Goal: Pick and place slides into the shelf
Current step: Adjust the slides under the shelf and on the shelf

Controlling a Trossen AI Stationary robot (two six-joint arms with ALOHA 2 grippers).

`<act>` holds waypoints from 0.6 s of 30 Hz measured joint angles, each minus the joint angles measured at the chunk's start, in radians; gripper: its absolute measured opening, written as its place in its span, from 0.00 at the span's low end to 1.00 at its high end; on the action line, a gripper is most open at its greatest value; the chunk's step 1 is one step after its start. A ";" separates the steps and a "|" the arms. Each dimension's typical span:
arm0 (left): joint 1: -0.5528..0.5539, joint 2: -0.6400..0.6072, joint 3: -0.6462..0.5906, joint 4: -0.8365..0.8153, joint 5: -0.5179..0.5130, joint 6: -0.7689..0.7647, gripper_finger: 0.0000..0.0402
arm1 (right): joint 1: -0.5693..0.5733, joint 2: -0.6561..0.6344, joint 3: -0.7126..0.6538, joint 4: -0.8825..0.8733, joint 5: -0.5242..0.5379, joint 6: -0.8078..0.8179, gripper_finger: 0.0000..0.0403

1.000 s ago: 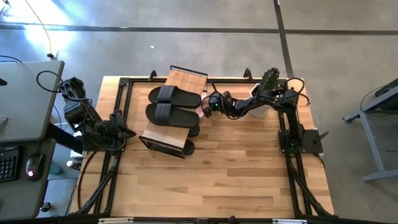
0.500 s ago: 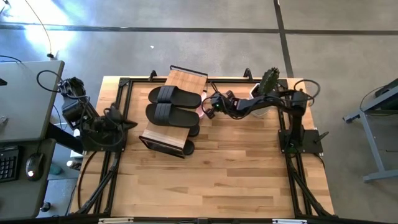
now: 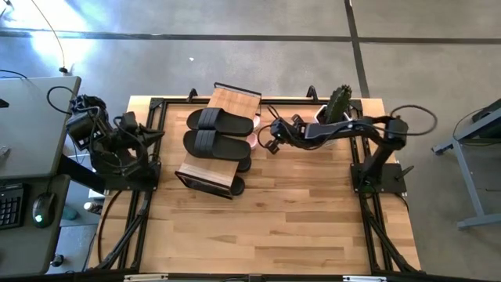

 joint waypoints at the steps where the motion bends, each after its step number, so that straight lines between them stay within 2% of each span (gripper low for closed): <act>1: 0.000 -0.005 0.000 -0.001 0.013 -0.006 0.02 | 0.010 -0.022 0.000 -0.026 0.001 0.000 0.00; 7: 0.000 -0.010 0.000 0.023 0.074 -0.008 0.02 | 0.073 -0.185 0.001 -0.240 -0.031 0.061 0.00; 9: 0.000 -0.010 -0.003 0.058 0.122 0.007 0.02 | 0.089 -0.242 0.001 -0.334 -0.112 0.106 0.00; 13: 0.000 -0.009 -0.004 0.218 0.261 0.143 0.02 | 0.131 -0.343 0.001 -0.533 -0.364 0.241 0.00; 18: 0.000 -0.009 -0.058 0.549 0.515 0.400 0.02 | 0.272 -0.441 0.001 -0.691 -0.493 0.413 0.00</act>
